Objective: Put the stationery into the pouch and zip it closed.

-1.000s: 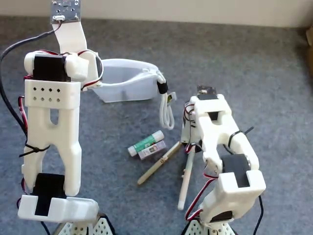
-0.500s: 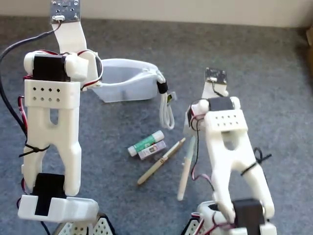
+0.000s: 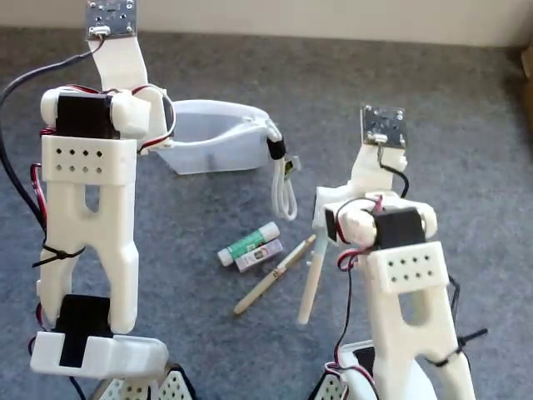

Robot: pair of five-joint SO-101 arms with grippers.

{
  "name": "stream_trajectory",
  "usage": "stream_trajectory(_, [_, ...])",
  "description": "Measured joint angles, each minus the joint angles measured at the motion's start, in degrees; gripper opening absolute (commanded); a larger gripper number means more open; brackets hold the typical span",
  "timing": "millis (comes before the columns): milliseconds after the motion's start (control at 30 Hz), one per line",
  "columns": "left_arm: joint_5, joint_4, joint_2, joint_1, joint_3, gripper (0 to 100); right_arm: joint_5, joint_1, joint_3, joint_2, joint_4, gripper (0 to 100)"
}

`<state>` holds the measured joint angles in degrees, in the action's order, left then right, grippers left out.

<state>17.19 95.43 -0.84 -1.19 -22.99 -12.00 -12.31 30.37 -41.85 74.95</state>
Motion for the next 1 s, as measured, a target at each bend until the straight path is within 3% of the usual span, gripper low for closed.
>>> stream_trajectory(500, [0.0, 0.0, 0.0, 0.0, 0.0, 1, 0.0, -12.13, 0.0, -12.57, -0.26, 0.9])
stream_trajectory(733, [0.0, 0.0, 0.0, 0.0, 0.0, 1, 0.0, -16.97, -0.26, -12.66, -6.42, 0.9])
stream_trajectory(1000, [0.0, 0.0, 0.0, 0.0, 0.0, 1, 0.0, -19.87, -9.93, -12.66, -8.18, 0.9])
